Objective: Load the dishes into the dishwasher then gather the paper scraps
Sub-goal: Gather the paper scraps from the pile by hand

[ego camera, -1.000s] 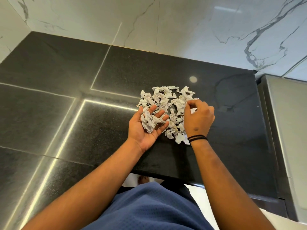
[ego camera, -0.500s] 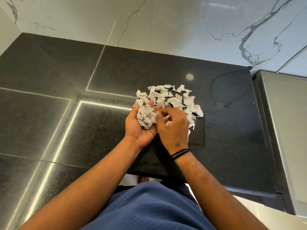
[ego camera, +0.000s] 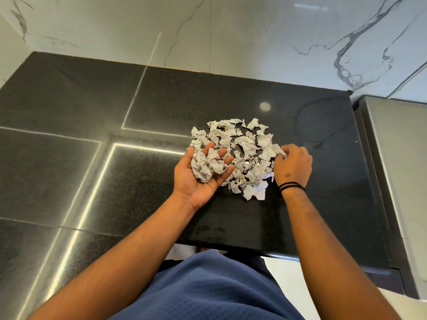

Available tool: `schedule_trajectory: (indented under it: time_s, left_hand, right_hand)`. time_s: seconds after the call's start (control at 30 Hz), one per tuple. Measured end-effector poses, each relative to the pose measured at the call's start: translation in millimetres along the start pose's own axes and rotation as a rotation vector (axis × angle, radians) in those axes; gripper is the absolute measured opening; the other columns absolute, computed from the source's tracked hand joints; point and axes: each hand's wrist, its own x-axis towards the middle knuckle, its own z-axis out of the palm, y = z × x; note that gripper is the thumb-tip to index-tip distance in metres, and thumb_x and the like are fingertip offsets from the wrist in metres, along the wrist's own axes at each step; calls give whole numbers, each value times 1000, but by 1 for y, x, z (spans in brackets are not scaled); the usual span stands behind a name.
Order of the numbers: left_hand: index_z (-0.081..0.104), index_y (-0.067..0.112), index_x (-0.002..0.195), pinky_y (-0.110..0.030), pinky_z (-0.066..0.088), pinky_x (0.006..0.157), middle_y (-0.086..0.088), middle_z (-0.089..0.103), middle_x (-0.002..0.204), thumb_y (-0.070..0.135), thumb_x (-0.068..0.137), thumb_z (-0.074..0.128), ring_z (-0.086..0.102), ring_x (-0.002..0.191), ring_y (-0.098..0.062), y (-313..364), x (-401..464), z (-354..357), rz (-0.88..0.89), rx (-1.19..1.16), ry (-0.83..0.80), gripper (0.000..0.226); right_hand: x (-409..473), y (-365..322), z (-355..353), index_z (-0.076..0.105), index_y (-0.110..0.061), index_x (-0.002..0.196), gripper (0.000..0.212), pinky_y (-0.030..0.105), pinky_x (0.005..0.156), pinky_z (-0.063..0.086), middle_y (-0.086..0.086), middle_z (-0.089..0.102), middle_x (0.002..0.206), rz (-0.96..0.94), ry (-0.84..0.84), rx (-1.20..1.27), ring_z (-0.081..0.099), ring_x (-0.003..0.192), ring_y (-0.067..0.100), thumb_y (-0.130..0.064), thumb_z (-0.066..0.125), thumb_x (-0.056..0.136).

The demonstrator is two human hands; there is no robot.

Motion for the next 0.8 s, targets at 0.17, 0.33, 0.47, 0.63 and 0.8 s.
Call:
schedule_trajectory:
  time_s: [0.17, 0.33, 0.47, 0.63, 0.8]
  left_hand:
    - [58, 14, 140, -56, 44, 109, -22, 62, 136, 52, 100, 45, 59, 126, -43, 2, 2, 2, 7, 3, -17, 57]
    - [52, 14, 146, -52, 49, 103, -17, 60, 140, 55, 102, 39, 60, 127, -35, -2, -1, 7, -21, 20, -61, 61]
    - [54, 12, 145, -49, 40, 115, -17, 65, 132, 52, 98, 45, 58, 130, -32, 0, -3, 8, -18, -3, -78, 62]
    - [60, 11, 136, -51, 39, 114, -22, 60, 137, 55, 101, 40, 54, 133, -35, 3, -3, 2, 8, -4, -57, 59]
    - [60, 14, 134, -49, 55, 95, -20, 69, 121, 55, 102, 37, 70, 110, -34, 6, -8, 4, 26, -35, -69, 57]
  right_hand:
    - [-33, -40, -8, 72, -17, 98, 13, 35, 81, 49, 4, 66, 99, -172, 113, 282, 60, 92, 26, -12, 66, 88]
    - [-74, -82, -10, 73, -19, 95, 13, 44, 81, 55, -5, 70, 94, -308, -40, 514, 64, 89, 20, -13, 71, 84]
    - [-95, -96, -11, 74, -18, 90, 12, 42, 79, 53, -6, 70, 91, -388, -107, 561, 62, 89, 18, -14, 71, 80]
    - [-115, -96, -8, 73, -21, 90, 20, 41, 79, 50, -6, 68, 91, -545, -212, 422, 56, 90, 20, -29, 62, 75]
    - [-119, -94, -9, 74, -17, 100, 29, 37, 82, 50, -2, 61, 99, -582, -180, 485, 55, 94, 19, -28, 63, 75]
